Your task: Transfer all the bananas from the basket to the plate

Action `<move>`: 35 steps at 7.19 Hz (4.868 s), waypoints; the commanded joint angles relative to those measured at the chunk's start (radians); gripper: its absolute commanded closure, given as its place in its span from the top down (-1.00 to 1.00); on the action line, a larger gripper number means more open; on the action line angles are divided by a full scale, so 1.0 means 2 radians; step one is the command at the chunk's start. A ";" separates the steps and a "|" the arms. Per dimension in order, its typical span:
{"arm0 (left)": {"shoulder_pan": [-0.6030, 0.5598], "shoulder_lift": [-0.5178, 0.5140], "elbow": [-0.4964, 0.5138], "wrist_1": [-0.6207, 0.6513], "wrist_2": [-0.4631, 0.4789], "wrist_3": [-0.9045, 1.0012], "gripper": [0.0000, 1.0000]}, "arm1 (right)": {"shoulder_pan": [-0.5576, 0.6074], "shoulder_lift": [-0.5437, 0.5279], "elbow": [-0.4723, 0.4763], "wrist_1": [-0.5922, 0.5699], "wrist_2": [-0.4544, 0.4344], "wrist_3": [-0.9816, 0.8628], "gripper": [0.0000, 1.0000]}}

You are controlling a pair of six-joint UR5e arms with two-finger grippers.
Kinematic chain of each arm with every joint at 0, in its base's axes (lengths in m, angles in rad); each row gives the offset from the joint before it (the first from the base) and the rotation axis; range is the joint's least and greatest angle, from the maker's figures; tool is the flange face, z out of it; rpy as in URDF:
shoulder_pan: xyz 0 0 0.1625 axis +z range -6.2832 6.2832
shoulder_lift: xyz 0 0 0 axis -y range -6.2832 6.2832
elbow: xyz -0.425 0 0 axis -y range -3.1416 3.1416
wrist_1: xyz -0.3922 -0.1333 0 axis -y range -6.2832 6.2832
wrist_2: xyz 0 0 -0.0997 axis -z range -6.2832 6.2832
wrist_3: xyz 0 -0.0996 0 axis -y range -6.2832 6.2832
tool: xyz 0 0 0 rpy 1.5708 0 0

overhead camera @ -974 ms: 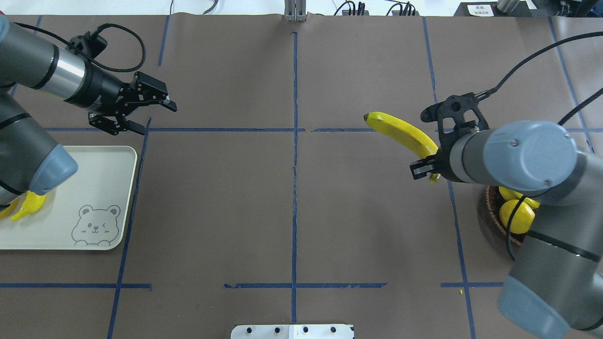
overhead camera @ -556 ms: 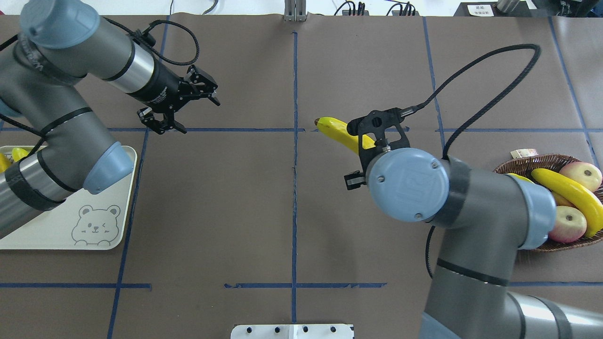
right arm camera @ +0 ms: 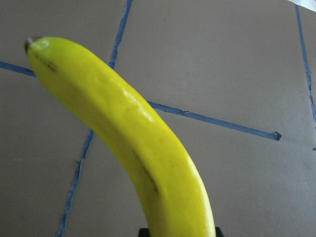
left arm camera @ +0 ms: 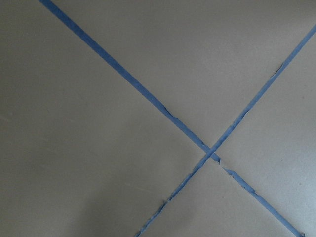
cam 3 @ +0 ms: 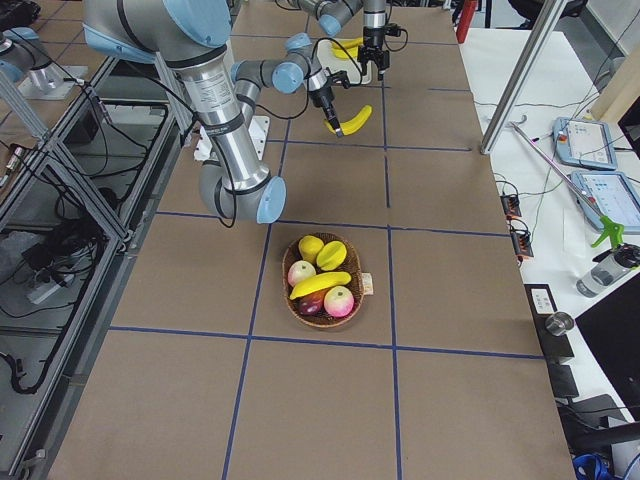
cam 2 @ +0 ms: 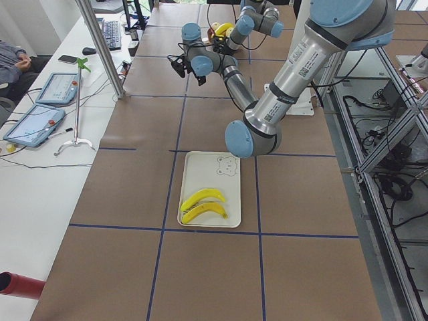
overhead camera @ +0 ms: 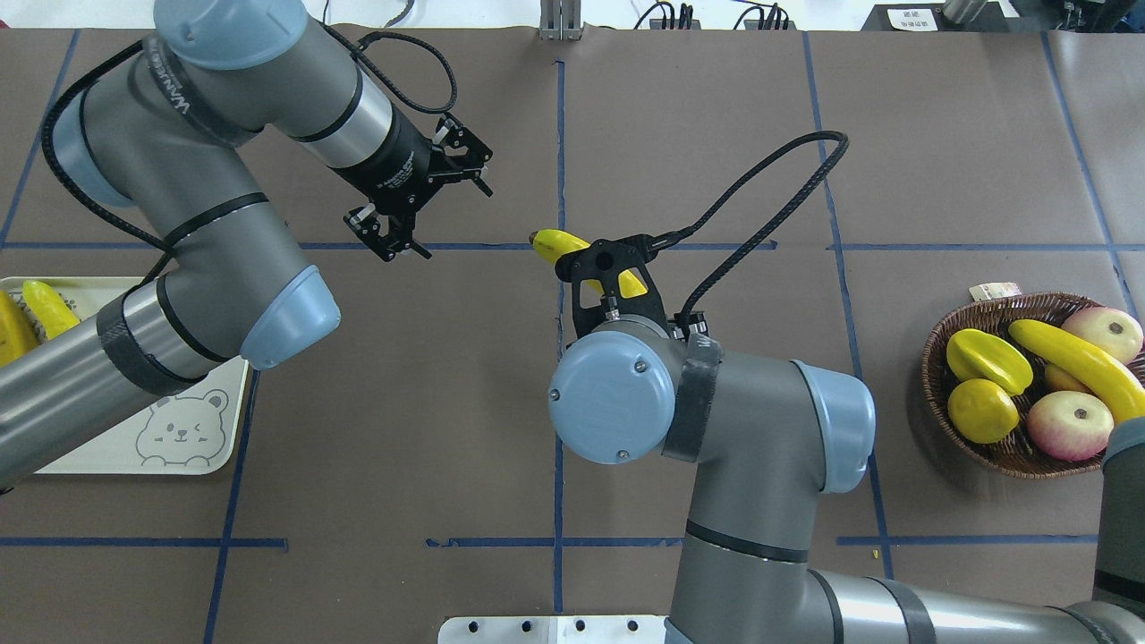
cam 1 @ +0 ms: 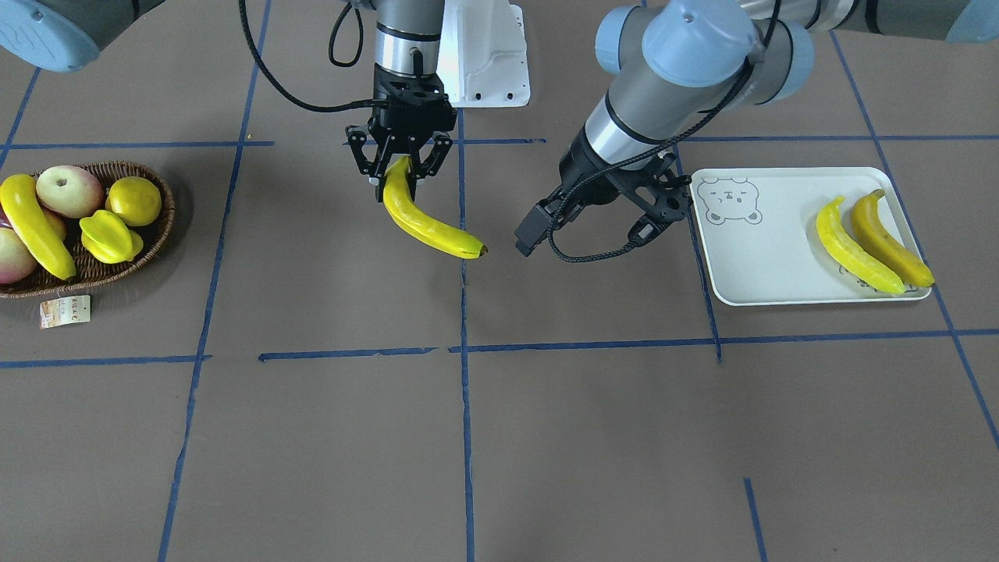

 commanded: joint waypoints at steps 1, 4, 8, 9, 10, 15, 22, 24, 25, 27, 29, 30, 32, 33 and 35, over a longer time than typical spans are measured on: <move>0.026 -0.042 0.017 0.030 0.019 -0.044 1.00 | -0.007 0.017 -0.009 0.001 -0.009 0.011 -0.93; 0.041 -0.060 0.042 0.031 0.041 -0.067 1.00 | -0.009 0.018 -0.006 0.005 -0.011 0.013 -0.92; 0.056 -0.059 0.052 0.030 0.065 -0.066 0.98 | -0.010 0.017 -0.006 0.005 -0.011 0.020 -0.91; 0.056 -0.059 0.054 0.030 0.067 -0.066 0.97 | -0.010 0.017 -0.006 0.005 -0.011 0.020 -0.91; 0.061 -0.059 0.054 0.029 0.083 -0.065 0.88 | -0.010 0.017 -0.006 0.005 -0.011 0.020 -0.90; 0.065 -0.060 0.054 0.024 0.089 -0.065 0.58 | -0.010 0.017 -0.006 0.005 -0.011 0.020 -0.90; 0.065 -0.057 0.050 0.024 0.090 -0.058 -1.00 | -0.011 0.012 -0.003 0.027 -0.014 0.022 0.97; 0.065 -0.056 0.049 0.024 0.090 -0.058 -1.00 | -0.011 0.012 -0.003 0.029 -0.012 0.022 0.99; 0.065 -0.055 0.051 0.024 0.090 -0.058 -1.00 | -0.011 0.014 -0.002 0.029 -0.012 0.022 0.99; 0.065 -0.055 0.054 0.024 0.097 -0.058 -1.00 | -0.011 0.016 0.008 0.029 -0.008 0.022 0.99; 0.063 -0.053 0.054 0.025 0.101 -0.057 -1.00 | -0.010 0.011 0.036 0.029 0.006 0.022 0.99; 0.052 -0.050 0.051 0.027 0.100 -0.051 -1.00 | -0.009 0.008 0.050 0.029 0.021 0.022 0.99; 0.028 -0.011 0.028 0.029 0.094 -0.005 -1.00 | 0.001 -0.016 0.084 0.029 0.050 0.013 0.99; 0.007 0.026 -0.001 0.029 0.065 0.032 -1.00 | 0.016 -0.035 0.102 0.029 0.081 0.010 0.99; -0.045 0.101 -0.064 0.030 0.002 0.095 -1.00 | 0.055 -0.066 0.120 0.028 0.136 -0.036 0.99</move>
